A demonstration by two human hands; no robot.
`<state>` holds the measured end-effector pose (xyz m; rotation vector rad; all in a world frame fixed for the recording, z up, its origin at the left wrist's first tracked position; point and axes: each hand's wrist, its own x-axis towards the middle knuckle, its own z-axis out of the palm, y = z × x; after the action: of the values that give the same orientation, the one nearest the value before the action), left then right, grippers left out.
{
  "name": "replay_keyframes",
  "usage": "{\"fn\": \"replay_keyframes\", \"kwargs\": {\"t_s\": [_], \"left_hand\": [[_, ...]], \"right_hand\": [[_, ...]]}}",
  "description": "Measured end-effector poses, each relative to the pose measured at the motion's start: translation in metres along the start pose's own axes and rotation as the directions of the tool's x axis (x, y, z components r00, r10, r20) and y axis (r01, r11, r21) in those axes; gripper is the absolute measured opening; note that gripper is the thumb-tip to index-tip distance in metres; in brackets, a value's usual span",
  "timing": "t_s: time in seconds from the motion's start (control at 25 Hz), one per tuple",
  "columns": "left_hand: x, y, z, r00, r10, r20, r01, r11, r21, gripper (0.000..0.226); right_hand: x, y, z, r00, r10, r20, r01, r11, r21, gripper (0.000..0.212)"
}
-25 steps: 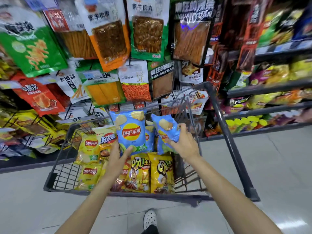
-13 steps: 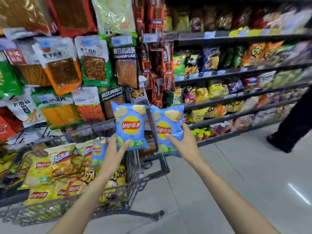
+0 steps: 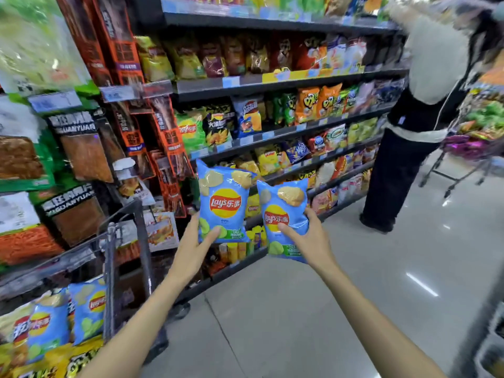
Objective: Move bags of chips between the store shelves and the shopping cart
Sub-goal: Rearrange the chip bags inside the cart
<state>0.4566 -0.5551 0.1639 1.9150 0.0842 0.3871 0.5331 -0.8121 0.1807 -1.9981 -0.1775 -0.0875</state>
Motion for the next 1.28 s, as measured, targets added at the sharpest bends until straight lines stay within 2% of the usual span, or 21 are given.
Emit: {"fn": "replay_keyframes", "kwargs": {"t_s": [0.08, 0.16, 0.32, 0.44, 0.52, 0.64, 0.72, 0.84, 1.0, 1.08, 1.16, 1.28], "left_hand": [[0.045, 0.001, 0.017, 1.000, 0.021, -0.008, -0.021, 1.000, 0.010, 0.052], [0.100, 0.008, 0.030, 1.000, 0.015, -0.027, -0.015, 1.000, 0.015, 0.059], [0.207, 0.029, 0.044, 0.996, 0.047, -0.078, -0.047, 0.999, 0.000, 0.069], [0.275, 0.046, 0.038, 0.989, 0.076, -0.127, -0.073, 0.997, 0.028, 0.072], [0.315, 0.061, 0.029, 0.983, 0.095, -0.160, -0.088, 0.995, 0.055, 0.076], [0.368, 0.089, 0.013, 0.962, 0.153, -0.226, -0.141, 0.988, 0.066, 0.064], [0.398, 0.110, -0.003, 0.933, 0.233, -0.273, -0.219, 0.972, 0.081, 0.050], [0.449, 0.138, -0.035, 0.841, 0.409, -0.354, -0.362, 0.912, 0.193, 0.041], [0.510, 0.193, -0.074, 0.733, 0.532, -0.424, -0.397, 0.841, 0.368, 0.026], [0.538, 0.219, -0.095, 0.663, 0.607, -0.438, -0.408, 0.784, 0.468, 0.033], [0.566, 0.241, -0.119, 0.624, 0.645, -0.441, -0.420, 0.752, 0.507, 0.048], [0.604, 0.264, -0.148, 0.628, 0.621, -0.468, -0.399, 0.774, 0.492, 0.052]], "right_hand": [[0.049, -0.003, -0.017, 1.000, -0.024, -0.001, 0.024, 1.000, 0.016, 0.053], [0.108, -0.011, -0.029, 0.997, -0.077, 0.004, 0.077, 0.996, 0.046, 0.050], [0.215, -0.036, -0.038, 0.984, -0.172, 0.050, 0.170, 0.984, 0.045, 0.065], [0.279, -0.059, -0.034, 0.971, -0.234, 0.047, 0.228, 0.968, 0.100, 0.087], [0.322, -0.079, -0.028, 0.964, -0.263, 0.048, 0.252, 0.953, 0.167, 0.089], [0.386, -0.107, -0.016, 0.934, -0.352, 0.051, 0.329, 0.909, 0.256, 0.085], [0.424, -0.132, -0.007, 0.916, -0.399, 0.033, 0.369, 0.874, 0.316, 0.086], [0.493, -0.174, 0.009, 0.860, -0.509, 0.027, 0.460, 0.797, 0.390, 0.087], [0.566, -0.249, 0.020, 0.770, -0.638, 0.000, 0.560, 0.676, 0.480, 0.088], [0.597, -0.286, 0.024, 0.723, -0.690, -0.043, 0.612, 0.610, 0.503, 0.093], [0.628, -0.322, 0.028, 0.679, -0.732, -0.058, 0.647, 0.559, 0.519, 0.095], [0.668, -0.365, 0.030, 0.651, -0.756, -0.075, 0.665, 0.520, 0.536, 0.097]]}}
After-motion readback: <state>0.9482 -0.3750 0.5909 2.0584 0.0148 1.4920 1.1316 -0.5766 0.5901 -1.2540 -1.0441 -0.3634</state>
